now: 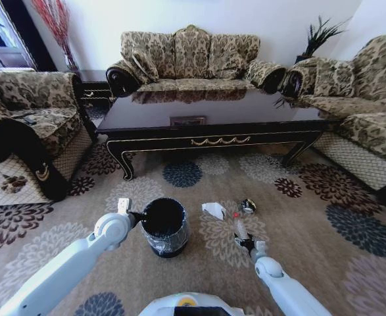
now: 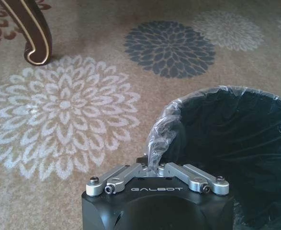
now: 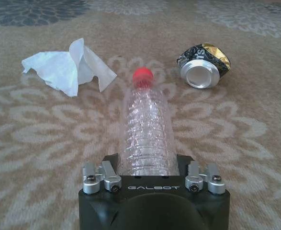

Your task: Move to the front of the table and pick up the trash from the floor, then place it into the trash bin.

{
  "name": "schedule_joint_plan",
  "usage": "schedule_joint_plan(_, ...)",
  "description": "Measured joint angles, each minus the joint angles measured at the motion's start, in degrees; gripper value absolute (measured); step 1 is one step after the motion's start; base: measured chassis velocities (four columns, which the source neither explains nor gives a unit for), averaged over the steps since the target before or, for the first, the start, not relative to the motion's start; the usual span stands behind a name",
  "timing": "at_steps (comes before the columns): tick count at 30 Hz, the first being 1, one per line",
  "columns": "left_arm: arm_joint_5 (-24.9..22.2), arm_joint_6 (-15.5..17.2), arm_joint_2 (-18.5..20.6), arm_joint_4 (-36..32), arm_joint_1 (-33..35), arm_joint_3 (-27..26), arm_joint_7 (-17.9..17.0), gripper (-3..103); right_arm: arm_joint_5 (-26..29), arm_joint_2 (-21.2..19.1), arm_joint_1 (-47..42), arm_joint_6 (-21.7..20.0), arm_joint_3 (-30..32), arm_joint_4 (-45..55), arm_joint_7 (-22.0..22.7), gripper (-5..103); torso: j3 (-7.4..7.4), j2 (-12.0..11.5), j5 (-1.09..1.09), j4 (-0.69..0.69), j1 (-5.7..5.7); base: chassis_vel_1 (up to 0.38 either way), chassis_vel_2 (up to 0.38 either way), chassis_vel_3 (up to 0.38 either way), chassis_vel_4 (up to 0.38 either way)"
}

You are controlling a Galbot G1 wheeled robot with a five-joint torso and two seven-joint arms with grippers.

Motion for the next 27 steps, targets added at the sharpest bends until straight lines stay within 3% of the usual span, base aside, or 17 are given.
schedule_joint_plan(2, 0.0, 0.0, -0.1, 0.0, -0.1, 0.3, 0.0, 4, -0.2, 0.0, -0.2, 0.0, 0.1, 0.0, 0.0, 65, 0.00, 0.0, 0.00, -0.01, 0.00, 0.000, 0.000, 0.000, 0.000)
schedule_joint_plan(5, 0.0, 0.1, -0.1, -0.2, -0.4, 0.9, -0.1, 4, -0.6, 0.1, -1.1, 0.1, 0.8, 0.3, 0.1, 48, 0.00, 0.0, -0.01, 0.01, 0.00, 0.000, 0.000, 0.000, 0.000)
schedule_joint_plan(15, 0.1, 0.1, -0.1, -0.9, 0.2, 1.1, -0.7, 4, -0.5, -1.0, -3.2, 0.9, 3.0, 4.5, 0.2, 26, 0.00, 0.0, 0.02, 0.01, 0.00, 0.000, 0.000, 0.000, 0.000)
schedule_joint_plan(21, 0.3, 0.1, -0.2, -1.4, 0.5, 1.0, -0.9, 4, 0.2, -2.2, -5.8, 1.1, 5.7, 10.3, 0.5, 26, 0.00, 0.0, 0.02, 0.01, 0.00, 0.000, 0.000, 0.000, 0.000)
schedule_joint_plan(27, 0.8, 0.1, -0.8, -1.4, -0.5, 2.9, -0.9, 4, -0.5, -3.7, -11.6, 2.3, 10.7, 22.8, 0.3, 26, 0.00, 0.0, 0.02, 0.01, 0.00, 0.000, 0.000, 0.000, 0.000)
